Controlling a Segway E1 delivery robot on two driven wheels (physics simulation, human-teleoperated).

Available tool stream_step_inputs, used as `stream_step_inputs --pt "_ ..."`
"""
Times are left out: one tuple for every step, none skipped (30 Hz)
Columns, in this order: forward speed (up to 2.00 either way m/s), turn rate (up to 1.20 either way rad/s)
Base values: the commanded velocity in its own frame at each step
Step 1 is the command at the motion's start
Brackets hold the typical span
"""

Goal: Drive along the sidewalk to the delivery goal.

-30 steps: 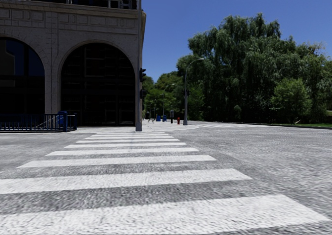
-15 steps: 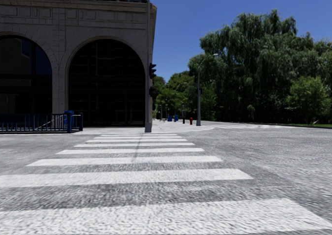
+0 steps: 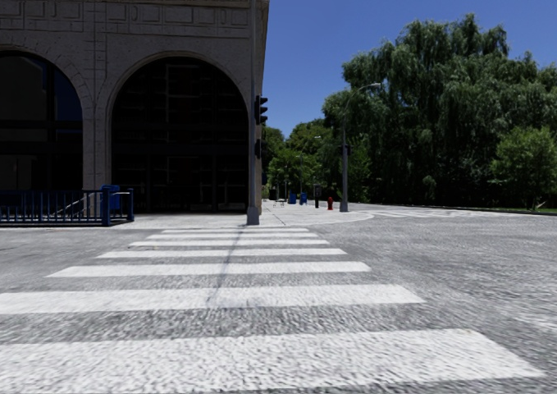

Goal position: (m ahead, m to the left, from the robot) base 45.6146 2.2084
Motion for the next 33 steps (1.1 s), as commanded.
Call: stream_step_inputs --pt "2.00 0.00" --pt "2.00 0.00" --pt "2.00 0.00" --pt "2.00 0.00" --pt "2.00 0.00" --pt "2.00 0.00" --pt "2.00 0.00" --pt "2.00 0.00" --pt "2.00 0.00" --pt "2.00 0.00" --pt "2.00 0.00" --pt "2.00 0.00" --pt "2.00 0.00" --pt "2.00 0.00" --pt "2.00 0.00" --pt "2.00 0.00" --pt "2.00 0.00" --pt "2.00 0.00" --pt "2.00 0.00" --pt "2.00 0.00" --pt "2.00 0.00" --pt "2.00 0.00" --pt "2.00 0.00" --pt "2.00 0.00" --pt "2.00 0.00" --pt "2.00 0.00" --pt "2.00 0.00" --pt "2.00 0.00" --pt "2.00 0.00" --pt "2.00 0.00" --pt "2.00 0.00" --pt "2.00 0.00" --pt "2.00 0.00"
